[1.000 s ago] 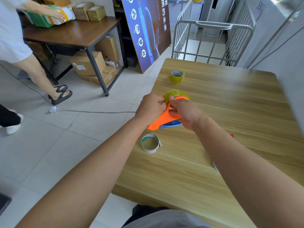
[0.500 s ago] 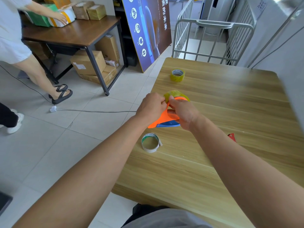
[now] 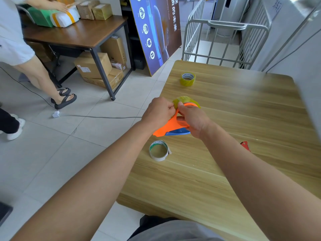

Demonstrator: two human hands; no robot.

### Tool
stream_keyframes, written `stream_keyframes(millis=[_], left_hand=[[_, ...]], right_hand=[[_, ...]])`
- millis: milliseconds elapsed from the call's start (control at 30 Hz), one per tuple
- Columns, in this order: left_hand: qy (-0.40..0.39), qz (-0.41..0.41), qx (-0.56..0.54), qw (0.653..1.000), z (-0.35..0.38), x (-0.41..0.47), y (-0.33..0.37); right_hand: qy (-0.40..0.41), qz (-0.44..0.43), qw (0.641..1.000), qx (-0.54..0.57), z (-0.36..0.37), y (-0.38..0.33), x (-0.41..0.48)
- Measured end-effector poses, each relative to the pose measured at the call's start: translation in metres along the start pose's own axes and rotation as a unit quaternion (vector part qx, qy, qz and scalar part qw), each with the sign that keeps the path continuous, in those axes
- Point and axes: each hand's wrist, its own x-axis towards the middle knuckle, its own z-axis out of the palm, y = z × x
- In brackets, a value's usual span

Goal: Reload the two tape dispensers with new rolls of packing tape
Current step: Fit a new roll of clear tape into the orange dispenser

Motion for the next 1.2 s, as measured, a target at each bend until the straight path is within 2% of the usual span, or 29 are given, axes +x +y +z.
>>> stream_keyframes(millis=[367, 767, 967, 1100, 1200], left_hand=[[0.106, -0.01, 0.026, 0.994, 0.001, -0.002, 0.004], [0.098, -0.005, 0.126, 0.987, -0.005, 0.0, 0.008], [0.108, 0.005, 0.079, 0.991, -0.008, 0.001, 0.001], [0.096, -0.035, -0.086, 0.991, -0.017, 0.003, -0.012], [0.07, -0.079, -0.165, 0.981, -0.019, 0.002, -0.017]], right_hand=[[0.026, 0.002, 1.0, 0.006, 0.013, -0.007, -0.002], [0.052, -0.005, 0.998, -0.026, 0.023, -0.009, -0.01], [0.017, -0.027, 0.999, -0.018, 0.019, -0.006, -0.01], [0.02, -0.009, 0.999, 0.046, 0.013, -0.008, -0.01], [0.026, 0.002, 0.995, 0.097, 0.012, -0.008, -0.008]])
